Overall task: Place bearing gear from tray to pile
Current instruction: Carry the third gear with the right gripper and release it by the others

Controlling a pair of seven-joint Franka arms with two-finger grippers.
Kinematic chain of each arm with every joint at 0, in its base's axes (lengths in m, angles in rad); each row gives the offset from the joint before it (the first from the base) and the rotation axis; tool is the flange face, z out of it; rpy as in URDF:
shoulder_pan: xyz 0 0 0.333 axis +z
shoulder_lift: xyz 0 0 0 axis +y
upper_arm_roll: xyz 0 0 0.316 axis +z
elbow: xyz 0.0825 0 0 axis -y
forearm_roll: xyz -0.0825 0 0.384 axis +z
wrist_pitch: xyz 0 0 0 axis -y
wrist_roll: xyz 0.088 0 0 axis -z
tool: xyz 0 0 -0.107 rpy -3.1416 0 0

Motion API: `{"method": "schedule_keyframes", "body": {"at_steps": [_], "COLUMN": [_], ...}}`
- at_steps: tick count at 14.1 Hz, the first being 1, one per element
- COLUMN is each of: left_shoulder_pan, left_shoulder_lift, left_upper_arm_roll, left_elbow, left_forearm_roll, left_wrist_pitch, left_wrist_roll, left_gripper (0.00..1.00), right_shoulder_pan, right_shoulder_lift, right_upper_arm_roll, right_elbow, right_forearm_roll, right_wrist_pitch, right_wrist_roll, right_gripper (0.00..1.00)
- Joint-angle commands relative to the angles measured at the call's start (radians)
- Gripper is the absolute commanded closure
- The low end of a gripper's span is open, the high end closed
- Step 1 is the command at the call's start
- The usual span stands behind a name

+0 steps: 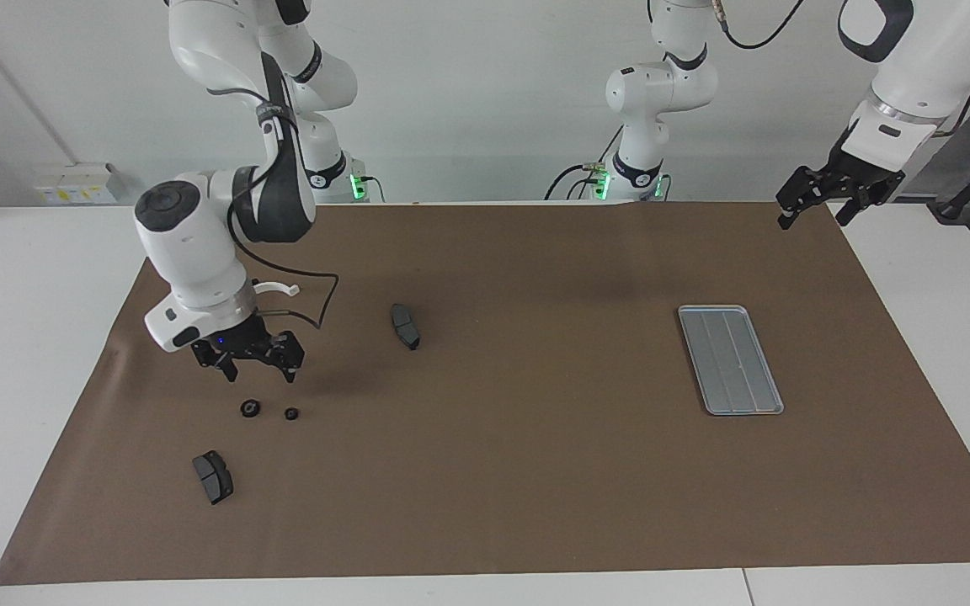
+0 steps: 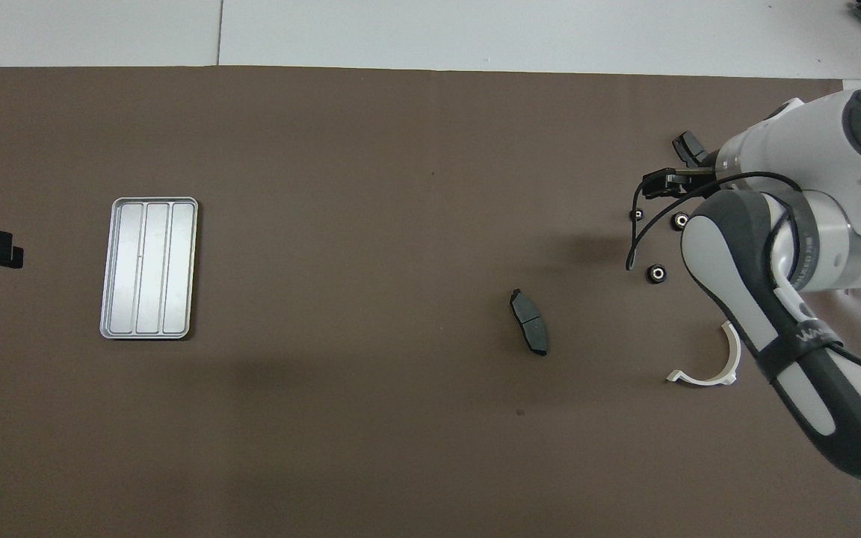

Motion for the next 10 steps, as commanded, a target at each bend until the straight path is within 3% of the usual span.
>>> {"method": "schedule_keyframes", "body": {"at_steps": [1,6,10], "left_shoulder_pan": [-0.002,-0.008,-0.008], "left_shoulder_lift": [-0.027,-0.023,-0.023], "left_upper_arm_roll": [-0.006,-0.013,-0.013], "left_elbow": [-0.027,-0.018,-0.018], "left_forearm_roll": [0.02,0.026,0.026], "left_wrist_pitch": [0.002,0.008,0.009], "left_wrist_roll": [-0.004,0.085,0.098], "left_gripper": [0.0,0.0,0.0], "right_shoulder_pan": [-0.014,-0.014,-0.017], "right_shoulder_lift": [-0.085,-0.23,-0.232], "right_upper_arm_roll": [-0.011,-0.016,-0.014], "right_elbow": [0.016,0.034,0.178], "right_forearm_roll": [0.008,0.005,-0.004], "right_wrist_pitch": [-0.118,-0.353,-0.557], "right_wrist_roll": [0.012,-0.011,-0.037], "right_gripper": [0.0,0.0,0.0]}}
